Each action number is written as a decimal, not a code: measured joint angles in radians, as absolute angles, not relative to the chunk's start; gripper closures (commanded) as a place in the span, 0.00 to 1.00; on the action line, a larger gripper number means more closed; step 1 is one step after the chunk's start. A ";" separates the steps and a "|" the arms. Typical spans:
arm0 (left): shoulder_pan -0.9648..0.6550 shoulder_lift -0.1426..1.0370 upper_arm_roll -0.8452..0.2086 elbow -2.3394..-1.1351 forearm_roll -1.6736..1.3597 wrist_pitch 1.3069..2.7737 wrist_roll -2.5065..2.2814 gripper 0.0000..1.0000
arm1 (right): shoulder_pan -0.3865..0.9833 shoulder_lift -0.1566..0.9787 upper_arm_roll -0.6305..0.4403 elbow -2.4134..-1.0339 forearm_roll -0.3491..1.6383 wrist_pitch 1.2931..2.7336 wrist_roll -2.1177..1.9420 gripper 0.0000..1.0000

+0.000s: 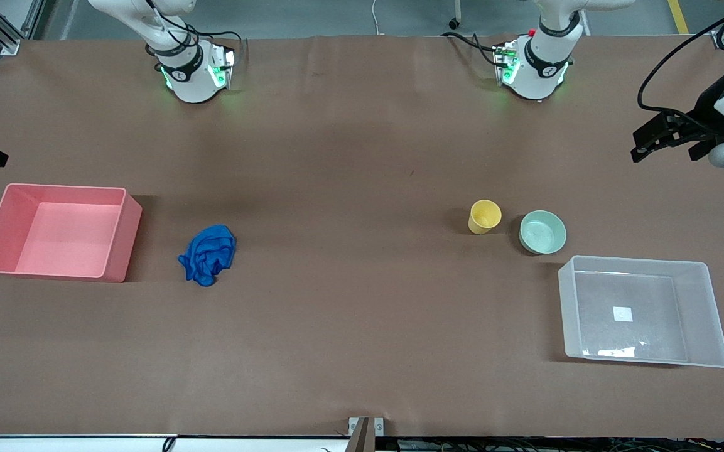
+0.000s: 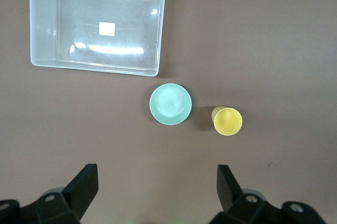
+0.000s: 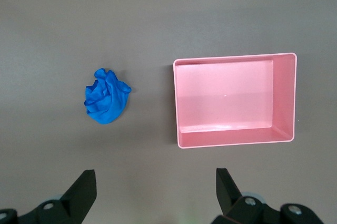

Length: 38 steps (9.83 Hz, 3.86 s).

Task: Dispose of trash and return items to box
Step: 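Reach the right gripper to the blue cloth while the left gripper reaches the bowl, then carry the cloth into the pink bin while the left gripper carries the bowl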

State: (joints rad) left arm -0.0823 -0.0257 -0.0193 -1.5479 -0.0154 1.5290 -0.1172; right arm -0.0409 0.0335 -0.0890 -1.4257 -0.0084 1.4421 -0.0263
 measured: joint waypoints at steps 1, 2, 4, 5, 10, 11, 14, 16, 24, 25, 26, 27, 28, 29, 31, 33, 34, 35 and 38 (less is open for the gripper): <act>-0.082 -0.026 -0.019 -1.548 -0.015 1.529 -0.120 0.01 | -0.041 0.033 -0.089 -1.426 -0.008 1.442 -0.026 0.00; -0.082 -0.026 -0.017 -1.548 -0.015 1.529 -0.121 0.00 | -0.041 0.033 -0.089 -1.426 -0.008 1.442 -0.026 0.00; -0.082 -0.026 -0.015 -1.547 -0.015 1.529 -0.119 0.03 | -0.041 0.033 -0.090 -1.426 -0.009 1.442 -0.026 0.00; -0.082 -0.026 -0.014 -1.548 -0.015 1.528 -0.119 0.04 | -0.041 0.033 -0.090 -1.426 -0.011 1.442 -0.026 0.00; -0.078 -0.020 -0.005 -1.804 -0.015 1.748 -0.079 0.04 | -0.041 0.034 -0.090 -1.426 -0.014 1.440 -0.027 0.00; -0.078 -0.017 -0.006 -1.908 -0.016 1.868 -0.073 0.04 | -0.041 0.035 -0.091 -1.428 -0.014 1.437 -0.027 0.00; -0.076 0.001 -0.005 -2.242 -0.016 2.292 -0.071 0.04 | -0.011 0.112 -0.088 -1.562 -0.011 1.567 -0.030 0.00; -0.064 0.047 -0.002 -2.396 -0.016 2.541 -0.071 0.04 | 0.034 0.202 -0.087 -1.756 -0.010 1.850 -0.030 0.00; -0.032 0.340 0.001 -2.451 -0.017 2.954 -0.089 1.00 | 0.265 0.452 -0.083 -2.085 -0.010 2.606 0.174 0.00; -0.032 0.339 0.001 -2.452 -0.017 2.954 -0.089 1.00 | 0.264 0.474 -0.088 -2.117 -0.010 2.691 0.174 0.10; -0.031 0.334 0.001 -2.456 -0.017 2.954 -0.090 1.00 | 0.263 0.489 -0.092 -2.137 -0.010 2.737 0.174 0.66; -0.030 0.317 0.001 -2.465 -0.017 2.954 -0.090 1.00 | 0.263 0.493 -0.094 -2.143 -0.010 2.744 0.174 0.86; -0.029 0.287 0.001 -2.477 -0.017 2.954 -0.090 1.00 | 0.263 0.493 -0.094 -2.142 -0.010 2.744 0.179 0.96; -0.029 0.241 0.001 -2.489 -0.017 2.934 -0.090 1.00 | 0.263 0.493 -0.094 -2.142 -0.009 2.743 0.201 0.99; -0.029 0.103 0.001 -2.495 -0.017 2.765 -0.090 1.00 | 0.263 0.485 -0.094 -2.137 -0.009 2.722 0.248 0.99; -0.028 -0.019 0.004 -2.463 -0.017 2.631 -0.089 1.00 | 0.261 0.464 -0.097 -2.079 -0.009 2.537 0.258 0.99; -0.028 -0.032 0.013 -2.413 -0.017 2.596 -0.089 1.00 | 0.252 0.438 -0.102 -2.013 -0.009 2.389 0.258 0.99; -0.028 -0.010 0.033 -2.347 -0.017 2.582 -0.083 1.00 | 0.227 0.400 -0.106 -1.939 -0.010 2.237 0.248 0.99; -0.024 0.198 0.102 -2.037 -0.017 2.498 -0.023 1.00 | 0.068 0.236 -0.115 -1.783 -0.016 1.859 0.054 0.98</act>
State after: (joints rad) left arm -0.0241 0.1976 0.1018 -2.0370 -0.0170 2.4983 -0.0230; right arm 0.0683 0.2360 -0.1151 -1.7828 -0.0157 1.8590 0.0538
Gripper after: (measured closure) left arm 0.965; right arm 0.885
